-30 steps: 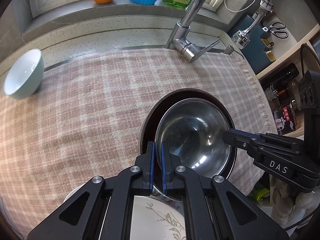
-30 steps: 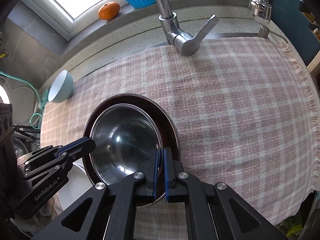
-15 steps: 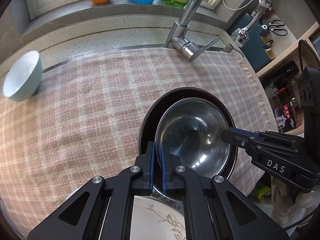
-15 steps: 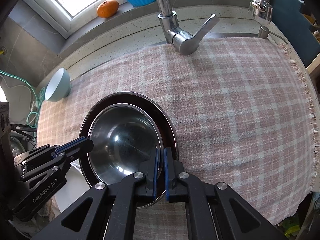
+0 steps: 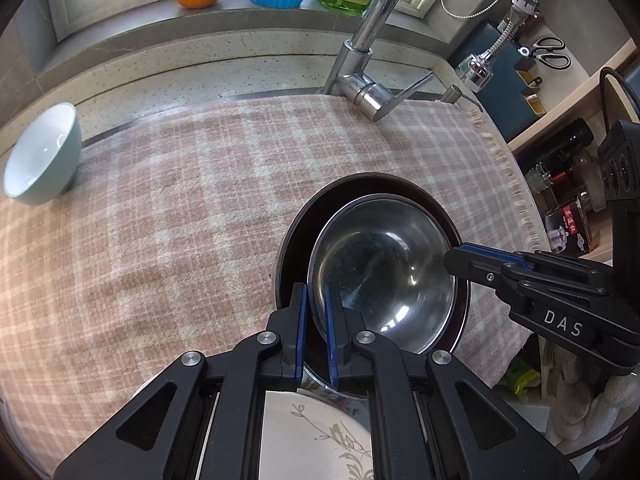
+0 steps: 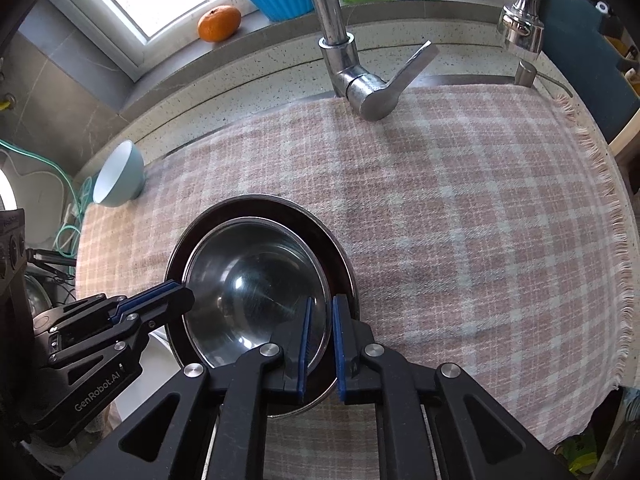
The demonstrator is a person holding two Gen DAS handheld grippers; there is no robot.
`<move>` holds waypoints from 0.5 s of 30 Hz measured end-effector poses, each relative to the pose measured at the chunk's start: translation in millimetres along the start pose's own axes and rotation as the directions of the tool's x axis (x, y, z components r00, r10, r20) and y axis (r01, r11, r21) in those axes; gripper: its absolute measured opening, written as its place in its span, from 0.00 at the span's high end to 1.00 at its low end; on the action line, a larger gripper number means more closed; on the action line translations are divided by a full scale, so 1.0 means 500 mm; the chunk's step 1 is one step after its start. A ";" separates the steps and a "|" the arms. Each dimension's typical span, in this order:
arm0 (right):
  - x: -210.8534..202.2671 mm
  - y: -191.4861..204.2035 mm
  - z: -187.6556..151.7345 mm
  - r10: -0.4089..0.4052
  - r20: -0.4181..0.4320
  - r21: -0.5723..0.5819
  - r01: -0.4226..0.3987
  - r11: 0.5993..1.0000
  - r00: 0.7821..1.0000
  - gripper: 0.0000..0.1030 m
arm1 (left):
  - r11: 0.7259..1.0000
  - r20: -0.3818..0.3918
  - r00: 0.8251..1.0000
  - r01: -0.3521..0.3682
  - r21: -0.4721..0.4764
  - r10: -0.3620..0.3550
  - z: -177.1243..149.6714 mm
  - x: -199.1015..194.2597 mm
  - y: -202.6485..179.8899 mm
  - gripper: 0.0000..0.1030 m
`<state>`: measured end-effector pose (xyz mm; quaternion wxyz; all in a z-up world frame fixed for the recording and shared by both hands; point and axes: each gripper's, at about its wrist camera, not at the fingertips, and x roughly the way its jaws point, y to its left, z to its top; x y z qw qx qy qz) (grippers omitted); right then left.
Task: Organize plates and bowls
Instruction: 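Lower the red bowl into the large steel bowl with both grippers, then open both grippers and lift them off the red bowl rim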
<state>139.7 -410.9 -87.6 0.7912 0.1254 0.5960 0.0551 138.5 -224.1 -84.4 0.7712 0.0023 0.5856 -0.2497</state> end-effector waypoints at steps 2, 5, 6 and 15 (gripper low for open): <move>-0.009 0.002 0.001 0.001 0.010 -0.004 -0.001 1.000 1.000 0.90 | 1.000 0.000 1.000 0.012 -0.008 -0.012 0.002 -0.004 0.002 0.93; -0.026 0.006 0.001 0.002 0.029 -0.011 -0.001 1.000 1.000 0.90 | 1.000 0.011 1.000 0.023 -0.016 -0.023 0.004 -0.018 0.004 0.93; -0.031 0.007 0.001 0.004 0.035 -0.010 -0.004 1.000 0.999 0.90 | 0.999 0.017 0.999 0.027 -0.017 -0.027 0.005 -0.024 0.005 0.93; -0.091 0.031 0.010 0.040 0.093 -0.031 -0.037 0.999 0.995 0.88 | 0.997 0.078 0.995 0.061 -0.044 -0.057 0.010 -0.096 0.025 0.93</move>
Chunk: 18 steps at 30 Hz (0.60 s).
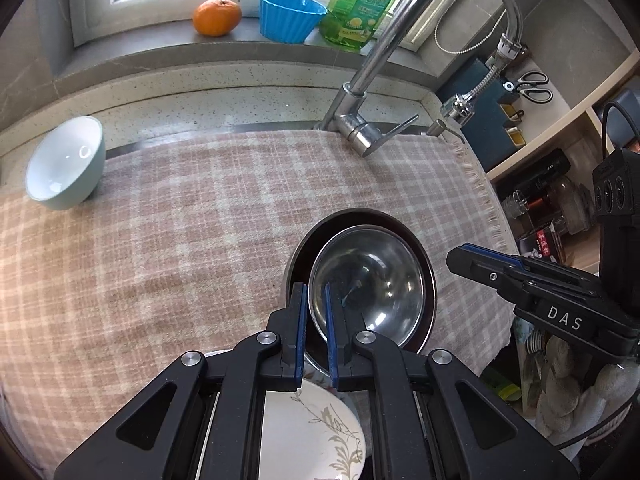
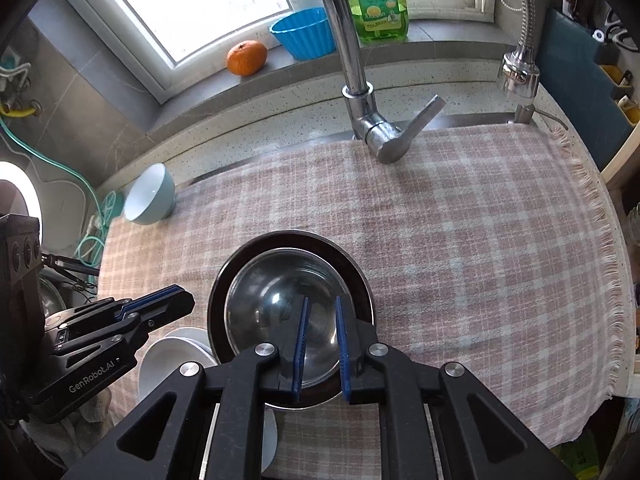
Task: Organize plates and bowls
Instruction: 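Open both grippers and lift them off the red bowl rim, then move both open tools to the light blue ceramic bowl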
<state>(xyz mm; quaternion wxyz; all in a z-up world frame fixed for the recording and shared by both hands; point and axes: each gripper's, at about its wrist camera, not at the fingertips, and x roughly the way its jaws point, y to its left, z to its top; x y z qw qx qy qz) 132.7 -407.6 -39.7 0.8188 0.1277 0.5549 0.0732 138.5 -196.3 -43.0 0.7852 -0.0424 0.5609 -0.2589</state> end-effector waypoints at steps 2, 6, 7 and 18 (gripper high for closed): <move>-0.020 0.012 0.008 0.015 0.021 -0.008 -0.014 1.000 1.000 0.88 | 1.000 0.024 1.000 0.000 -0.007 0.001 0.002 -0.025 0.010 0.93; -0.055 0.040 0.027 0.051 0.059 -0.030 -0.049 0.998 0.997 0.88 | 0.999 0.075 0.997 0.000 -0.043 0.003 0.007 -0.075 0.047 0.93; -0.064 0.048 0.033 0.059 0.069 -0.035 -0.057 0.998 0.996 0.87 | 0.998 0.085 0.996 0.003 -0.058 0.002 0.008 -0.085 0.058 0.93; -0.104 0.153 0.106 0.150 0.125 -0.122 -0.135 0.983 0.981 0.83 | 0.979 0.182 0.977 -0.077 -0.190 0.112 0.023 -0.172 0.197 0.93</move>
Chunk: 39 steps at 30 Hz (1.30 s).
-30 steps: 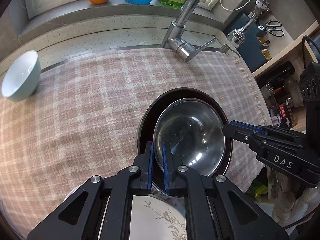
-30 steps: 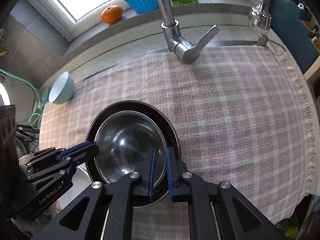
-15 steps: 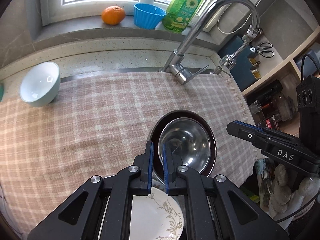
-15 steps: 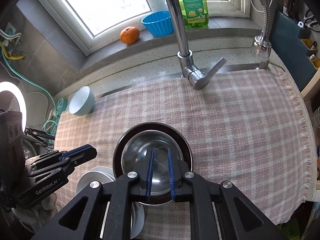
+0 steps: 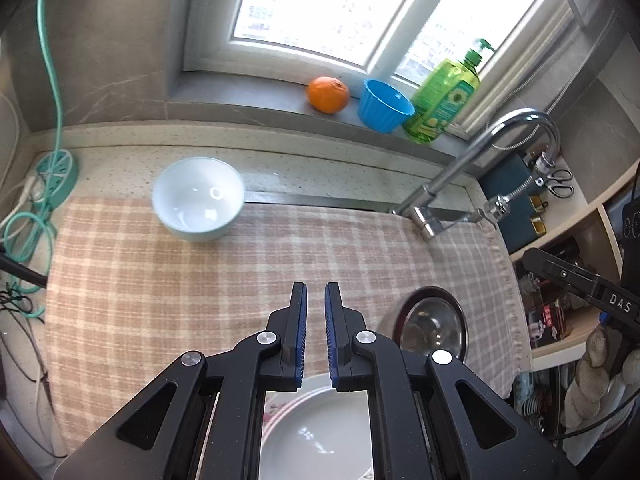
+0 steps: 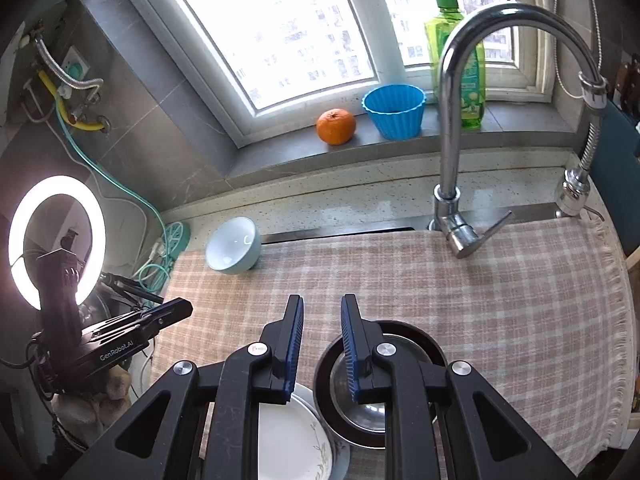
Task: Organize plates and bowls
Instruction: 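Move both open tools to the light blue ceramic bowl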
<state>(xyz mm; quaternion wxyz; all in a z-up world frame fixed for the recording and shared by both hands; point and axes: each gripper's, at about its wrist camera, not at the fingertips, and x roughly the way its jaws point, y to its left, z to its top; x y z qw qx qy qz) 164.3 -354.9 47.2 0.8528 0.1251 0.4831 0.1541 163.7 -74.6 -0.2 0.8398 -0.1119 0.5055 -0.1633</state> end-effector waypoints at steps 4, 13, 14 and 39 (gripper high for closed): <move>0.025 0.036 0.028 0.015 0.000 -0.033 -0.015 0.999 1.000 0.83 | 0.997 0.034 0.998 -0.054 -0.052 0.056 0.019 -0.008 0.053 0.93; 0.136 0.084 0.088 0.084 -0.053 -0.011 -0.084 0.996 0.995 0.83 | 0.985 0.039 0.993 -0.108 -0.133 0.114 0.050 0.014 0.140 0.93; 0.151 0.090 0.092 0.091 -0.061 -0.010 -0.092 0.996 0.994 0.83 | 0.983 0.035 0.993 -0.108 -0.147 0.114 0.054 0.019 0.150 0.93; 0.490 0.167 0.135 0.103 -0.271 -0.002 -0.108 0.994 0.957 0.83 | 0.945 -0.089 0.987 -0.153 -0.288 0.133 0.128 0.177 0.303 0.92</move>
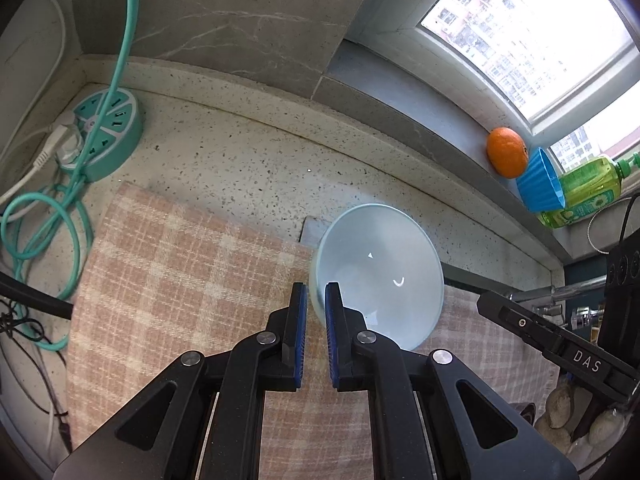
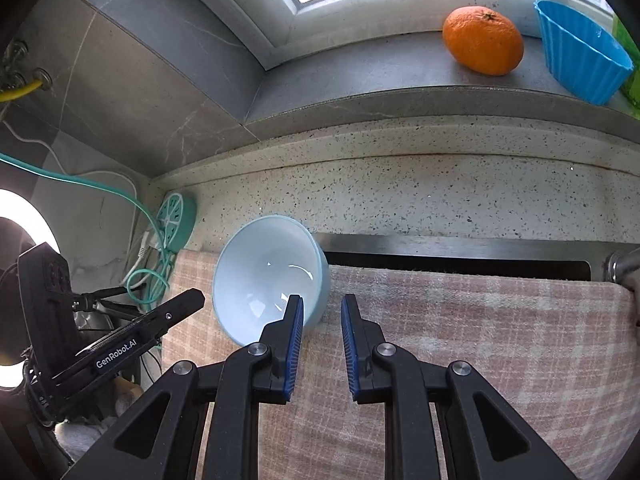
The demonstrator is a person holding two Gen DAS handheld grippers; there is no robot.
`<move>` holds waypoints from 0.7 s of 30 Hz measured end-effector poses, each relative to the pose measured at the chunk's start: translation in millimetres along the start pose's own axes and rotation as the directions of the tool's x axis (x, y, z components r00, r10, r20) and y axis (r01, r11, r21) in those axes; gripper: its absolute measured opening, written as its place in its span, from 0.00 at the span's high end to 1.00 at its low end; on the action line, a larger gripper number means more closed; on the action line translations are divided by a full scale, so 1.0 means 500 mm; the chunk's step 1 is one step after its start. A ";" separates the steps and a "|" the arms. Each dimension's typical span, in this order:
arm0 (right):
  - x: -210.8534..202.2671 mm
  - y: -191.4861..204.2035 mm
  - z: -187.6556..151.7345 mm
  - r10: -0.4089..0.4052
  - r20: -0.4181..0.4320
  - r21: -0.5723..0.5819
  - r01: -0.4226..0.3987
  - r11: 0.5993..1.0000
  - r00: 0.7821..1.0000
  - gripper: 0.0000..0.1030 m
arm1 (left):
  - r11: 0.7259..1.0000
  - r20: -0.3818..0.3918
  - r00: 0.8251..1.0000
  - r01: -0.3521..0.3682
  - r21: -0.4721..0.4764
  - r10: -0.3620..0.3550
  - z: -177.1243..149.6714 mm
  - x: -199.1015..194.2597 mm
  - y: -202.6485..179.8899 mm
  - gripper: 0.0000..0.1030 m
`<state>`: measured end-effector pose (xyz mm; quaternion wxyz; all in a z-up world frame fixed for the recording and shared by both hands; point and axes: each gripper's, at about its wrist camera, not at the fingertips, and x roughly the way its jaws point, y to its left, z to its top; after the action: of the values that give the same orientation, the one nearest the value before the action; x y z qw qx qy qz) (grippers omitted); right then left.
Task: Organize plates and bowls
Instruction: 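Move both open tools to the light blue ceramic bowl, then close both grippers on the rim of the light blue bowl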
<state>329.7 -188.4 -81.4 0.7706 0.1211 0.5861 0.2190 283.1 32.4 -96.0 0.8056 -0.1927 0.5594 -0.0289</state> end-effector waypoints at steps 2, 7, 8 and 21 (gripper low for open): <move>0.014 0.000 0.004 -0.009 -0.006 0.000 0.009 1.000 1.000 0.83 | 1.000 -0.003 1.000 -0.011 0.000 0.011 0.003 0.007 0.002 0.92; 0.034 -0.003 0.016 -0.006 -0.015 0.006 0.006 1.000 1.000 0.83 | 1.000 -0.007 1.000 -0.008 -0.002 0.008 0.009 0.016 0.007 0.92; 0.037 -0.003 0.018 -0.006 -0.016 0.007 0.006 1.000 1.000 0.83 | 1.000 -0.008 1.000 -0.007 -0.002 0.007 0.011 0.017 0.007 0.92; 0.088 -0.002 0.034 -0.024 -0.055 0.004 0.025 1.000 0.998 0.83 | 1.000 -0.023 1.000 0.009 -0.002 -0.009 0.023 0.046 -0.010 0.92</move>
<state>355.8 -166.9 -114.3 0.7565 0.1096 0.6091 0.2114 303.2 24.9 -111.4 0.7990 -0.1955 0.5677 -0.0343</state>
